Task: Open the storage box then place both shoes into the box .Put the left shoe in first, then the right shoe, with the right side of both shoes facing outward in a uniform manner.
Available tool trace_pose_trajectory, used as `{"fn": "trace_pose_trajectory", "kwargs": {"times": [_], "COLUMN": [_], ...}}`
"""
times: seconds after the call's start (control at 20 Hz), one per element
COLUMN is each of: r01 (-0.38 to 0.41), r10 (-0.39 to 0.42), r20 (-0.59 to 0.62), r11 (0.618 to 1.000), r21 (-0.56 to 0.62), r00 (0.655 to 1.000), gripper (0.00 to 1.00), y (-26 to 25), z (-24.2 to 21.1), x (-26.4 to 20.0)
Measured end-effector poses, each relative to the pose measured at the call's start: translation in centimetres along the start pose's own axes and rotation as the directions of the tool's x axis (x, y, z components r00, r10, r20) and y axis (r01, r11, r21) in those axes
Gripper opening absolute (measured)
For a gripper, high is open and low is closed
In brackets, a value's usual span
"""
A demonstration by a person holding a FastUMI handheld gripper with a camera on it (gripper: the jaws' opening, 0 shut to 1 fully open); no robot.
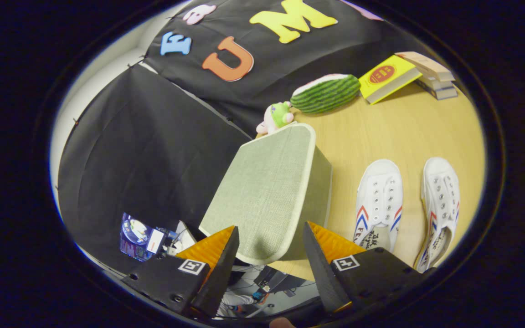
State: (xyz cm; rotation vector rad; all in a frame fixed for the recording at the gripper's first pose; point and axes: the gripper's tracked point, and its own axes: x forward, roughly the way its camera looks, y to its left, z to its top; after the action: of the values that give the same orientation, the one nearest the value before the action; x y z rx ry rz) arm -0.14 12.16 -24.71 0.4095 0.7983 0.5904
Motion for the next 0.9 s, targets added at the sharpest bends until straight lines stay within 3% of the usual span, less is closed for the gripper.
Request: {"fn": "trace_pose_trajectory", "kwargs": {"times": [0.25, 0.5, 0.55, 0.6, 0.9], "r01": [-0.016, -0.035, -0.054, -0.070, -0.154], "r10": [0.019, 0.043, 0.062, 0.078, 0.160], "r20": [-0.037, -0.034, -0.026, -0.023, -0.009], "r11": [0.995, 0.981, 0.972, 0.965, 0.962], "r21": [0.094, 0.193, 0.228, 0.253, 0.226], "r00": [0.999, 0.999, 0.998, 0.997, 0.987], "gripper": [0.74, 0.23, 0.18, 0.07, 0.05], "y": [-0.7, -0.4, 0.1, 0.6, 5.4], "z": [0.0, 1.0, 1.5, 1.9, 3.8], "x": [1.3, 1.1, 0.7, 0.5, -0.4]}}
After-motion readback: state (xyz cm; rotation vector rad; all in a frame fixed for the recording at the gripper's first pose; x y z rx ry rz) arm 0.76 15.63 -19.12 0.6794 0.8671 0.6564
